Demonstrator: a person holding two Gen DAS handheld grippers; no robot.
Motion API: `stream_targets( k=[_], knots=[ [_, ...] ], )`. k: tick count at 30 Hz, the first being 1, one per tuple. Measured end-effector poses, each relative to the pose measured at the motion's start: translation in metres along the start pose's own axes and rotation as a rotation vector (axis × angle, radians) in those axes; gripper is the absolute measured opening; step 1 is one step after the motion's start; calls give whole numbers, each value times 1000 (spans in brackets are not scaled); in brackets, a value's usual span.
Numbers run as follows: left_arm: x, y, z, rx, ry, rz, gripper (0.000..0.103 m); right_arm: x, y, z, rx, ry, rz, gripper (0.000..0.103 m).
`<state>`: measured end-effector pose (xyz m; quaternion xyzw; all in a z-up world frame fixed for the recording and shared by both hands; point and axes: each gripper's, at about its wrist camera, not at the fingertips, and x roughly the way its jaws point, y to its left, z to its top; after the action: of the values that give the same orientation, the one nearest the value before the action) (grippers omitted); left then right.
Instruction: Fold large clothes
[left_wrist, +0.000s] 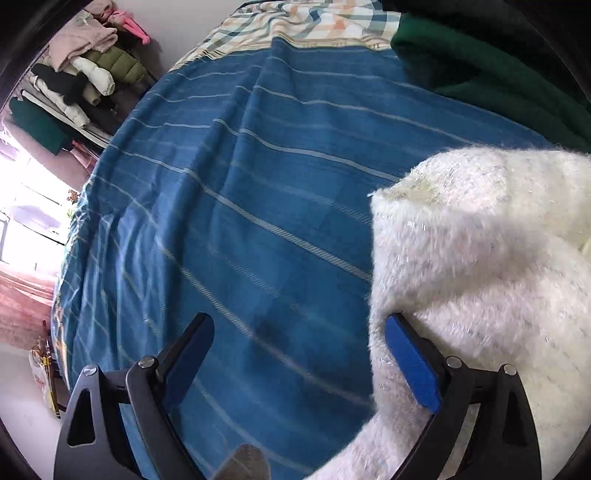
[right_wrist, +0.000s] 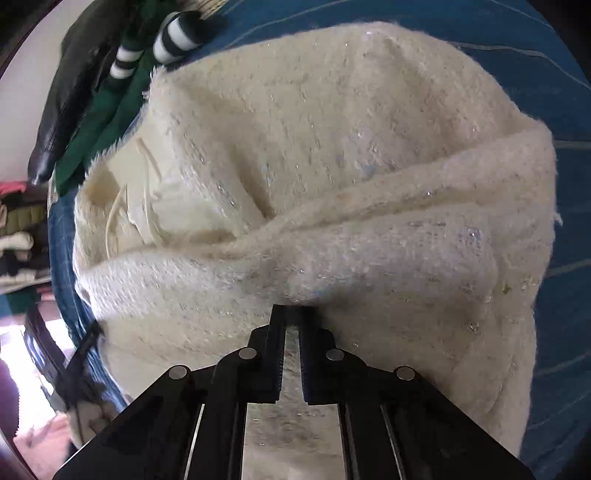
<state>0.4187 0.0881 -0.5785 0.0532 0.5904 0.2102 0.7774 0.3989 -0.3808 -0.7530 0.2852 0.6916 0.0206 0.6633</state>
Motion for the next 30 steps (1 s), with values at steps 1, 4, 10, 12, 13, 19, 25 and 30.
stream_targets(
  k=[1, 4, 10, 12, 13, 19, 25, 30],
  knots=[
    [-9, 3, -1, -2, -6, -7, 96, -12, 2, -4, -5, -16, 11, 12],
    [-43, 9, -13, 3, -29, -44, 95, -54, 4, -29, -68, -65, -13, 29],
    [-44, -16, -51, 129, -32, -18, 100, -44, -27, -57, -71, -6, -139, 33],
    [-17, -18, -57, 94, 13, -68, 103, -21, -43, -54, -16, 1, -132, 30],
    [-10, -15, -57, 62, 13, -110, 103, -20, -45, -52, 6, -4, -119, 30],
    [-28, 1, -51, 41, 15, -138, 103, -83, -46, -74, 11, -63, -86, 44],
    [-90, -3, -83, 96, -97, 32, 103, -144, -64, -101, -87, -142, -237, 66],
    [-96, -22, -118, 101, -46, 84, 103, -85, -72, -75, -290, -20, -393, 69]
  ],
)
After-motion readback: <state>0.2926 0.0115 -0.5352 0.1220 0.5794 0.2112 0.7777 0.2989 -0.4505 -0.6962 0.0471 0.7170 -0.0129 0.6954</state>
